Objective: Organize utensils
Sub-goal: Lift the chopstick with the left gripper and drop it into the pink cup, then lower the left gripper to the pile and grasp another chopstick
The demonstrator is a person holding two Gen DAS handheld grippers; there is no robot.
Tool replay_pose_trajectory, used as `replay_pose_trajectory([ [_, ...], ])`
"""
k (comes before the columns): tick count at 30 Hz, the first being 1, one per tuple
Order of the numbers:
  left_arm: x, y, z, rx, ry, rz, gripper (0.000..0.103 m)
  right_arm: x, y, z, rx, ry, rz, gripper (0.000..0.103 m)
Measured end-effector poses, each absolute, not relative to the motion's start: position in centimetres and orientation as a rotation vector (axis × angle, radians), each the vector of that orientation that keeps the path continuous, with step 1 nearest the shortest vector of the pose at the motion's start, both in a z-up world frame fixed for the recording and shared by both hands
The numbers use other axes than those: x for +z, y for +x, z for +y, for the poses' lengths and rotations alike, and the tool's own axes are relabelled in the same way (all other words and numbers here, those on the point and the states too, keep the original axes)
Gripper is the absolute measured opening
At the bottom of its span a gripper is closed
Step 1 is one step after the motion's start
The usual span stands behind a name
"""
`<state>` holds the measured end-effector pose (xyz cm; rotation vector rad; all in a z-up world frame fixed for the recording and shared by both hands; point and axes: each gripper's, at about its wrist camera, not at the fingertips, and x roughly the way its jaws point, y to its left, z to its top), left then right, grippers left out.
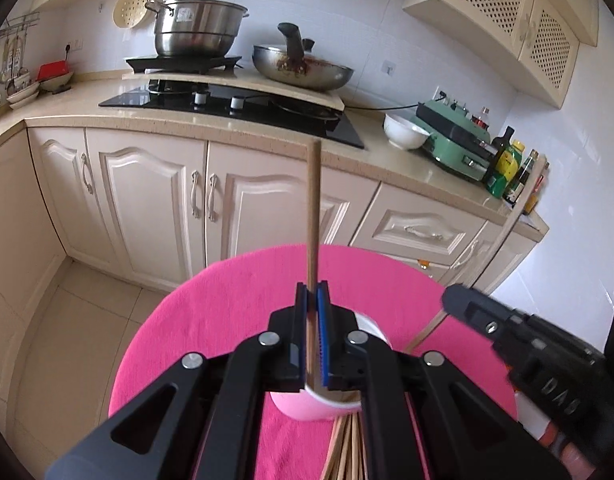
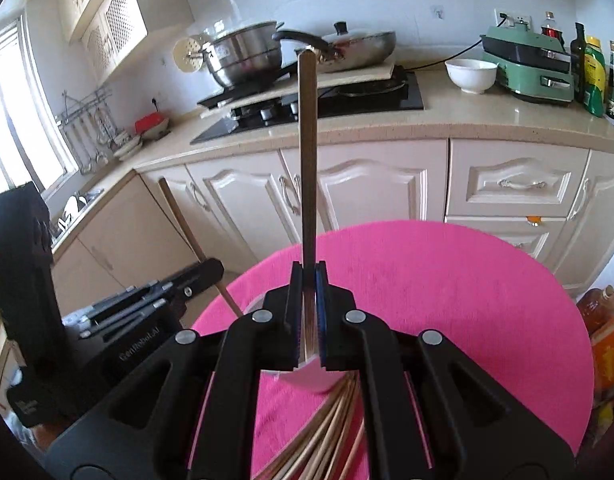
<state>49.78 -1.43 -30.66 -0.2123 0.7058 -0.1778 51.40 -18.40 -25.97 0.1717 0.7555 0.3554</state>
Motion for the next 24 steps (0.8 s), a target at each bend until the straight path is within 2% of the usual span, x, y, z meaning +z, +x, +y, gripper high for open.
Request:
replay_pose_trajectory([
  [3,-30.7,49.2,-1.6,-0.187,-0.201,0.723,0.007,-26.6,50.9,-18.4,0.362,0.173,0.774,0.007],
  [4,-30.7,49.1,-1.6,-0.185,-0.199,0.733,0.01,-26.6,50.8,-18.3,0.362,0.172,0.778,0.007],
  [5,-30.7,48.9,-1.6,-0.185,-0.2,0.74,0.024,-26.8,50.7,-18.3,0.362,0.172,0.782,0.007],
  [6,-30.7,48.7,-1.6,-0.184,-0.205,0.745,0.028,-26.8,50.6,-18.3,0.363,0.172,0.784,0.007],
  [15,-31.2,46.4,-1.3,-0.159,-0.177,0.786,0.029,-27.7,50.3,-18.9,0.359,0.195,0.828,0.009],
  [17,-31.8,45.8,-0.9,-0.149,-0.172,0.815,0.029,-27.6,50.1,-19.1,0.354,0.203,0.832,0.02],
  [18,-32.0,45.7,-0.9,-0.151,-0.173,0.826,0.029,-27.5,50.0,-19.1,0.353,0.204,0.828,0.031],
  [19,-32.5,45.4,-0.8,-0.154,-0.173,0.851,0.029,-27.3,49.7,-19.2,0.352,0.202,0.818,0.047],
  [20,-32.9,45.1,-0.7,-0.155,-0.171,0.867,0.029,-27.1,49.5,-19.3,0.352,0.201,0.809,0.05],
  [24,-35.4,44.6,-1.3,-0.183,-0.153,0.989,0.029,-26.1,48.7,-20.1,0.348,0.191,0.789,0.05],
])
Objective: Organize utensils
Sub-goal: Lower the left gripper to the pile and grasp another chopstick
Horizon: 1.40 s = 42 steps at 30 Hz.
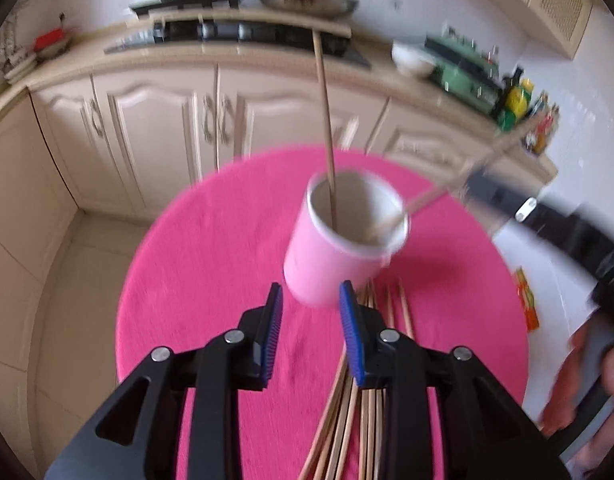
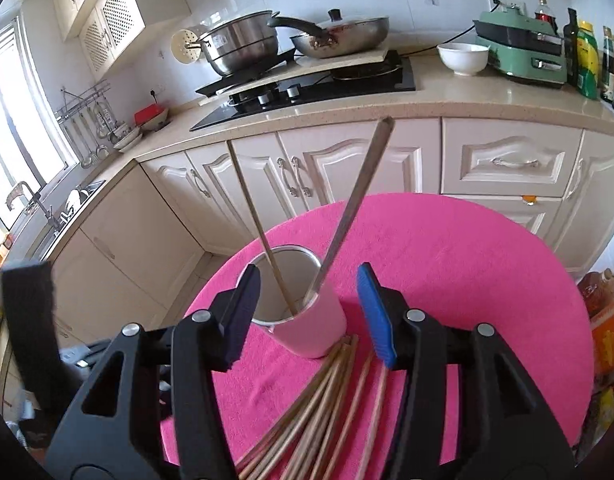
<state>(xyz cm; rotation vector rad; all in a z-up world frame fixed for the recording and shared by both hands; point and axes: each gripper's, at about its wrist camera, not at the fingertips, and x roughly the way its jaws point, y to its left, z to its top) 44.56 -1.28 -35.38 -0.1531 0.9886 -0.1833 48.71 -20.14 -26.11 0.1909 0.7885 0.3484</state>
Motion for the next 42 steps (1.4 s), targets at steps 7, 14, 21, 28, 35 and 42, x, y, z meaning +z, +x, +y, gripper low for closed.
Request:
replay_pose_trajectory([
  [7,-40.2,44.3,-3.9,-0.231,-0.039,1.183,0.029,-29.0,47.1,-23.6,0.253,0.164,0.897,0.05],
  [14,-42.3,44.2,-5.2,-0.283,-0.006,1.254,0.029,-33.0,45.7,-25.7,0.22,0.189,1.041,0.05],
  [21,-43.3,44.8,-5.8,-0.299,-0.007,1.294,0.028,-35.7,45.0,-25.1,0.231,0.186,1.153,0.05],
  [28,-44.3,45.6,-5.6,-0.3,-0.003,1.335,0.013,-37.0,45.3,-24.8,0.246,0.177,1.212,0.05],
  [35,-44.6,46.5,-5.7,-0.326,0.009,1.356,0.007,-37.4,45.6,-24.2,0.255,0.161,1.248,0.05],
  [42,-44.8,47.3,-4.8,-0.329,0.0,1.395,0.007,-38.1,46.0,-23.3,0.247,0.125,1.307,0.05],
])
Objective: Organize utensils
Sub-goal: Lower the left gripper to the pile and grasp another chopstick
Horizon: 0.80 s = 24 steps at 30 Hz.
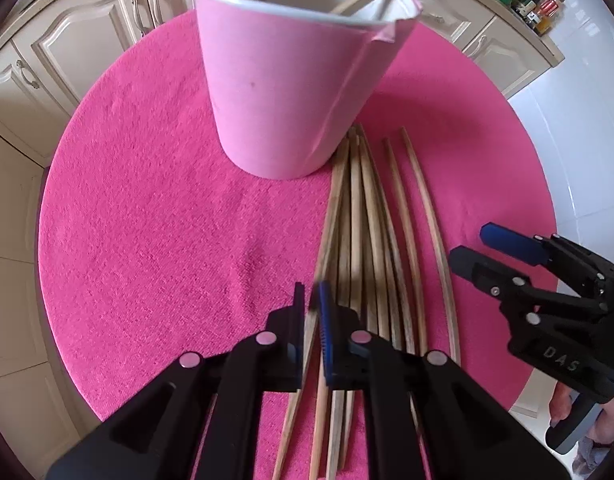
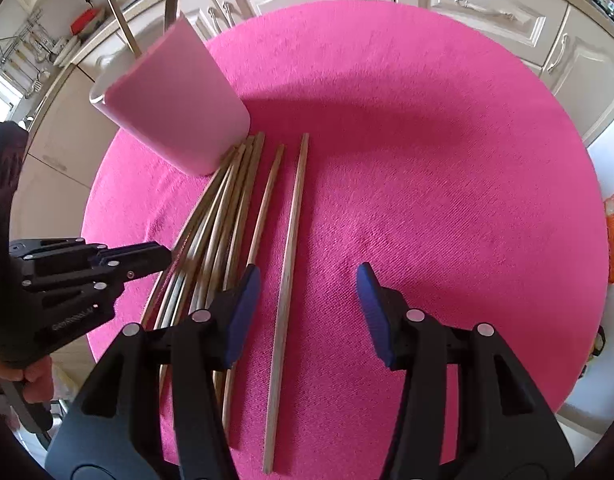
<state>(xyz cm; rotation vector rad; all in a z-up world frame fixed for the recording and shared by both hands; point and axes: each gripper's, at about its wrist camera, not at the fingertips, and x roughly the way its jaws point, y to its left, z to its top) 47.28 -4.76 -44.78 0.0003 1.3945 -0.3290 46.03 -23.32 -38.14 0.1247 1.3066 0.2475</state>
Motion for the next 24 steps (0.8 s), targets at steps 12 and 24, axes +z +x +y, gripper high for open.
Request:
replay_pose_trajectory([
  [12,-44.7,50.0,-4.1,-0.312,0.058,1.436,0.007,-39.2,47.0,-22.0,0.234,0.095,1.39,0.037],
  [24,-45.6,51.4,-6.3,-0.389,0.178,1.473,0.008,-39.1,48.1,-21.4,0.219,0.074,1.426,0.035],
])
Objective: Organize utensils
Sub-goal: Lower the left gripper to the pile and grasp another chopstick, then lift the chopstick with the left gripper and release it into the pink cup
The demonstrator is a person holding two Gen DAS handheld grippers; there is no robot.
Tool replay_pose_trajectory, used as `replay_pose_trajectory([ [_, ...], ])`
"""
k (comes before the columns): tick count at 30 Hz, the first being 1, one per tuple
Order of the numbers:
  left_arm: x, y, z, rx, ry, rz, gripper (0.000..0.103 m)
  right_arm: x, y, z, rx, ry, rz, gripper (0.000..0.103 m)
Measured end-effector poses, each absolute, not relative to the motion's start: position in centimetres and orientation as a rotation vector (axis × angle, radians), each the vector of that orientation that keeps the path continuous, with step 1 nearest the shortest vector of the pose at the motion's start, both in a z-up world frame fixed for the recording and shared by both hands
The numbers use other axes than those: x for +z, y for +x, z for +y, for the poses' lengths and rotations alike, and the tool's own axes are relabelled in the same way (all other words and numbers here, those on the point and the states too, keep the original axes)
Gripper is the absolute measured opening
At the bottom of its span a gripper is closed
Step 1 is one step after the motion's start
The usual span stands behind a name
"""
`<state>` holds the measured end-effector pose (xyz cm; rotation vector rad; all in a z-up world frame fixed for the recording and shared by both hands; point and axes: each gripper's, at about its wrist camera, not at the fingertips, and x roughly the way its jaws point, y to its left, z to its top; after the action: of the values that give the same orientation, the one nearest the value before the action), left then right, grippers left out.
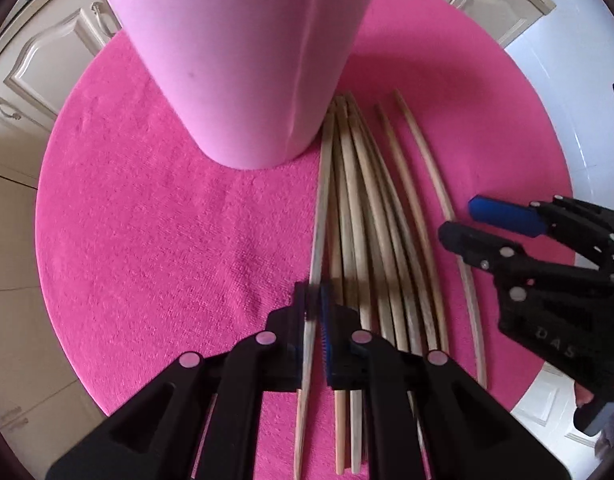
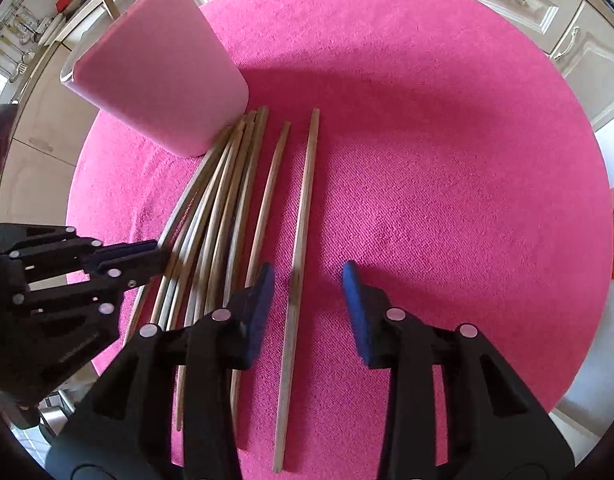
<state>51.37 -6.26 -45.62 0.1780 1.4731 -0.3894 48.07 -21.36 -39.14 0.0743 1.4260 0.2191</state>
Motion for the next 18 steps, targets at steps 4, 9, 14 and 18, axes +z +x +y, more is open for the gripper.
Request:
replay_pose_trajectory([
  [4,-45.6,52.5,-7.3,-0.382,0.194,1.498,0.007,-39.2,48.6,-20.8,0.204,0.063,1.448,0.033],
  [9,-45.2,52.0,-8.9,-0.382,0.207,1.475,0.006,-39.1,49.8,-19.9,0.189,-0.006,1.495,0.018],
  [14,-43.6,49.8,-9.9,-0.394,0.179,1.461,0.005,-38.7,49.9,-21.1,0.197,0.04,1.512,0.007],
  [18,-42.1,49.0,-9.5,-0.406,0.15,1.427,0.005,-38.6,49.5,-23.2,0.221,0.144,1.497,0.006],
])
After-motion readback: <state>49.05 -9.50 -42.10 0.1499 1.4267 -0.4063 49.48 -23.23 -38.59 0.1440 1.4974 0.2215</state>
